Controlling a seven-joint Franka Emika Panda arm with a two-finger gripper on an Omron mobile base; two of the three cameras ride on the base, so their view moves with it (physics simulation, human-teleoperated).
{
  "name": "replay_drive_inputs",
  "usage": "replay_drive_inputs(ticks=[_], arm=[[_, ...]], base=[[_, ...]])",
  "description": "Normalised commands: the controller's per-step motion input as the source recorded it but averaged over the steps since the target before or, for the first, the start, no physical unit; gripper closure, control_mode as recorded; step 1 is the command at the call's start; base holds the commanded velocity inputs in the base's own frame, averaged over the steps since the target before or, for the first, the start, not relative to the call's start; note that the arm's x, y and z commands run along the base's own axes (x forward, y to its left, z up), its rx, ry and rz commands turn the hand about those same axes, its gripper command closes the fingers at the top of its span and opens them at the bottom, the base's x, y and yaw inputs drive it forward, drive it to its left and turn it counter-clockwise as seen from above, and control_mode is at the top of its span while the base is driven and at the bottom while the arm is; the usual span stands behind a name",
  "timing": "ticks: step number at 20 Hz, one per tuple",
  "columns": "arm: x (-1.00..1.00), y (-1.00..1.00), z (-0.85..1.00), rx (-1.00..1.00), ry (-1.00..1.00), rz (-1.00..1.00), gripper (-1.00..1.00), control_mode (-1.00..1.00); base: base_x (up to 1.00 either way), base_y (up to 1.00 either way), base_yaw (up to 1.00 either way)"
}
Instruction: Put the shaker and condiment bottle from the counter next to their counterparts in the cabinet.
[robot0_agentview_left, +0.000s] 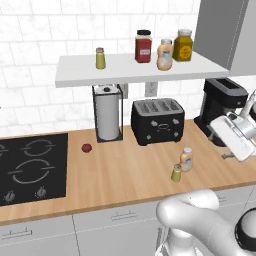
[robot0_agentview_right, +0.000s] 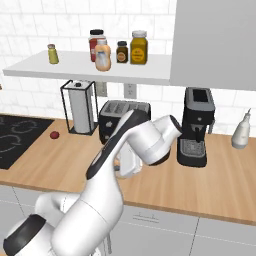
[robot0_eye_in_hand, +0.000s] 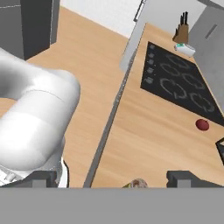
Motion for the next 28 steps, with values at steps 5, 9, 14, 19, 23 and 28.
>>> replay_drive_inputs(ticks=[5,9,14,19,23,28], arm=[[0.19,0.02,-0.18,-0.05,0.00,0.00,-1.00,-1.00],[0.39,0.03,-0.02,-0.03,0.00,0.00,-1.00,-1.00],[0.44,0.00,0.00,0.00,0.00,0.00,-1.00,-1.00],[0.40,0.00,-0.08,0.00,0.00,0.00,-1.00,-1.00],[0.09,0.00,-0.14,-0.01,0.00,0.00,-1.00,-1.00],[0.00,0.00,-0.26,-0.03,0.00,0.00,-1.00,-1.00]], base=[[0.00,0.00,0.00],[0.00,0.00,0.00],[0.00,0.00,0.00],[0.00,0.00,0.00],[0.00,0.00,0.00],[0.00,0.00,0.00]])
